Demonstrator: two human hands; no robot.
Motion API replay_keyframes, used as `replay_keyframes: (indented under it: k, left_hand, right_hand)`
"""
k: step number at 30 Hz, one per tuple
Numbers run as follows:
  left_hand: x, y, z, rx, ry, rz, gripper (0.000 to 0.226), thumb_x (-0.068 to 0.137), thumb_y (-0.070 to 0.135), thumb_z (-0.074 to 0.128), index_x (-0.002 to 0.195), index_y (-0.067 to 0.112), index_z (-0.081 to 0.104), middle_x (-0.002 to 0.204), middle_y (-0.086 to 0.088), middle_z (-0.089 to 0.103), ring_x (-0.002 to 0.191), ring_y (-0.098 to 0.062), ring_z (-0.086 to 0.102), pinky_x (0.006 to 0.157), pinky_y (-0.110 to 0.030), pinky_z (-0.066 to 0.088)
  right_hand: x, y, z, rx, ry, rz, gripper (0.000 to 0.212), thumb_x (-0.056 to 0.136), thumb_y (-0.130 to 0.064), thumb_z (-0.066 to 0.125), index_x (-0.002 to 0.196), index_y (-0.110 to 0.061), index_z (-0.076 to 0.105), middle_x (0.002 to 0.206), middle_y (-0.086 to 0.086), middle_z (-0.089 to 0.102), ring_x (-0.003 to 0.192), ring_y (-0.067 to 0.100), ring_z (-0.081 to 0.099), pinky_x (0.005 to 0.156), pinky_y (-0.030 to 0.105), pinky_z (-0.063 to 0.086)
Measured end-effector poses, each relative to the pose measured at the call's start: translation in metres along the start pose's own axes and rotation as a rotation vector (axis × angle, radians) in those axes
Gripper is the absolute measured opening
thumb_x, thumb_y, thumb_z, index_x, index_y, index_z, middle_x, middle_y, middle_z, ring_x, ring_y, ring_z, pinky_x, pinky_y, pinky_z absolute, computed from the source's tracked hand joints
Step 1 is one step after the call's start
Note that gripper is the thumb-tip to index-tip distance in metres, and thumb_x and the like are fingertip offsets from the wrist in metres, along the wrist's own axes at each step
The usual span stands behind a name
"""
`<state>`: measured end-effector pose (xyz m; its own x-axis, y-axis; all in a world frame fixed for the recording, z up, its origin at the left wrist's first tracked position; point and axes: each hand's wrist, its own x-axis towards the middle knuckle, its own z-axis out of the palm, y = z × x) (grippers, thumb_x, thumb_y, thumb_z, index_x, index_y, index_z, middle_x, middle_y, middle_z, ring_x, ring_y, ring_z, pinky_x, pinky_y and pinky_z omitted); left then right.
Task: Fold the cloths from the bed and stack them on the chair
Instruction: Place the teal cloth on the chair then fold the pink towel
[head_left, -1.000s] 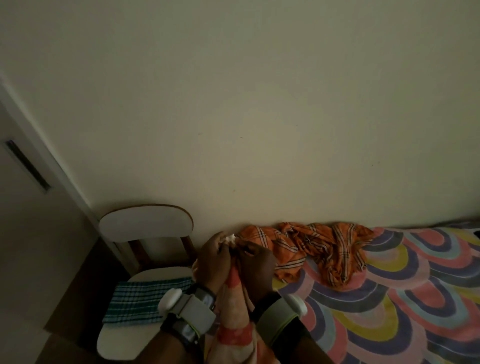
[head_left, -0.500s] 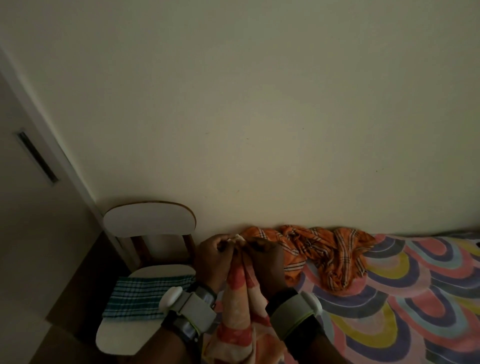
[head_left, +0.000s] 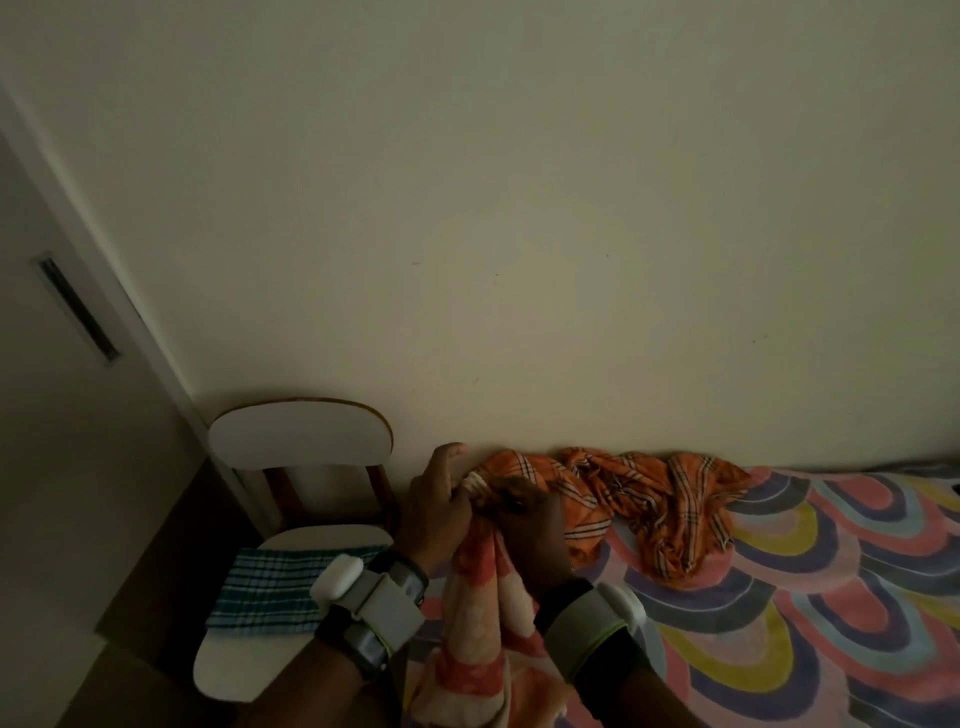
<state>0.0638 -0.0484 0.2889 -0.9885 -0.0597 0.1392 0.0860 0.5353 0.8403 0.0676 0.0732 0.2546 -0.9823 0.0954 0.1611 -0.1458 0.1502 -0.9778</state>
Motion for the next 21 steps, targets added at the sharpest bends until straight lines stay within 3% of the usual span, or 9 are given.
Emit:
replay_keyframes:
  k: [3, 6, 9, 11, 14, 17, 21]
  left_hand:
    - [0.004, 0.001, -0.009, 0.021, -0.073, 0.075, 0.041, 0.088, 0.004, 0.051, 0.126, 0.022, 0.047, 0.116, -0.003, 0.061, 0.102, -0.02, 0.061, 0.084, -0.026, 0.048]
    - [0.012, -0.011, -0.023, 0.07, -0.11, 0.108, 0.029, 0.084, 0.011, 0.06, 0.11, 0.024, 0.058, 0.1, -0.001, 0.069, 0.09, -0.014, 0.065, 0.076, -0.021, 0.05]
    - [0.01, -0.036, -0.024, 0.21, -0.216, 0.112, 0.026, 0.078, 0.02, 0.069, 0.102, 0.013, 0.06, 0.099, -0.001, 0.062, 0.091, -0.018, 0.061, 0.077, -0.025, 0.047]
    - [0.003, -0.051, -0.016, 0.304, -0.226, 0.102, 0.038, 0.076, 0.038, 0.064, 0.098, 0.008, 0.06, 0.1, -0.006, 0.061, 0.092, -0.023, 0.059, 0.077, -0.025, 0.043]
    - [-0.007, -0.067, -0.003, 0.378, -0.247, 0.126, 0.055, 0.068, 0.057, 0.043, 0.093, 0.012, 0.062, 0.095, -0.008, 0.065, 0.086, -0.025, 0.063, 0.073, -0.033, 0.051]
    - [-0.014, -0.081, 0.005, 0.543, -0.056, 0.162, 0.047, 0.07, 0.058, 0.043, 0.09, 0.02, 0.061, 0.086, -0.004, 0.068, 0.079, -0.028, 0.065, 0.066, -0.037, 0.052]
    - [-0.014, -0.083, 0.005, 0.667, 0.057, 0.079, 0.044, 0.069, 0.052, 0.048, 0.087, 0.013, 0.06, 0.088, -0.012, 0.066, 0.079, -0.034, 0.064, 0.071, -0.044, 0.046]
  right_hand:
    - [0.011, 0.0, -0.011, -0.037, -0.023, -0.039, 0.02, 0.08, -0.006, 0.07, 0.086, -0.025, 0.076, 0.084, -0.008, 0.075, 0.083, 0.005, 0.07, 0.078, 0.029, 0.057]
    - [0.023, -0.015, -0.022, 0.06, -0.046, -0.028, 0.034, 0.079, 0.01, 0.062, 0.085, -0.02, 0.075, 0.079, -0.012, 0.074, 0.08, 0.002, 0.068, 0.075, 0.022, 0.054]
    - [0.035, -0.036, -0.031, 0.23, -0.106, -0.042, 0.028, 0.081, 0.018, 0.054, 0.09, -0.002, 0.071, 0.083, 0.007, 0.072, 0.082, 0.017, 0.066, 0.075, 0.03, 0.054]
    - [0.042, -0.053, -0.035, 0.288, -0.077, -0.068, 0.026, 0.084, 0.015, 0.052, 0.09, -0.002, 0.069, 0.083, 0.01, 0.071, 0.08, 0.018, 0.064, 0.072, 0.028, 0.053]
    - [0.049, -0.078, -0.038, 0.322, -0.004, -0.1, 0.025, 0.086, 0.013, 0.051, 0.088, -0.004, 0.069, 0.073, 0.001, 0.07, 0.068, 0.009, 0.062, 0.059, 0.019, 0.05]
    - [0.05, -0.093, -0.043, 0.335, 0.003, -0.116, 0.022, 0.088, 0.011, 0.05, 0.091, -0.002, 0.069, 0.074, 0.007, 0.069, 0.066, 0.012, 0.062, 0.056, 0.022, 0.05]
    - [0.047, -0.103, -0.054, 0.334, -0.004, -0.126, 0.02, 0.089, 0.009, 0.051, 0.091, 0.0, 0.069, 0.077, 0.011, 0.068, 0.066, 0.012, 0.064, 0.057, 0.02, 0.05]
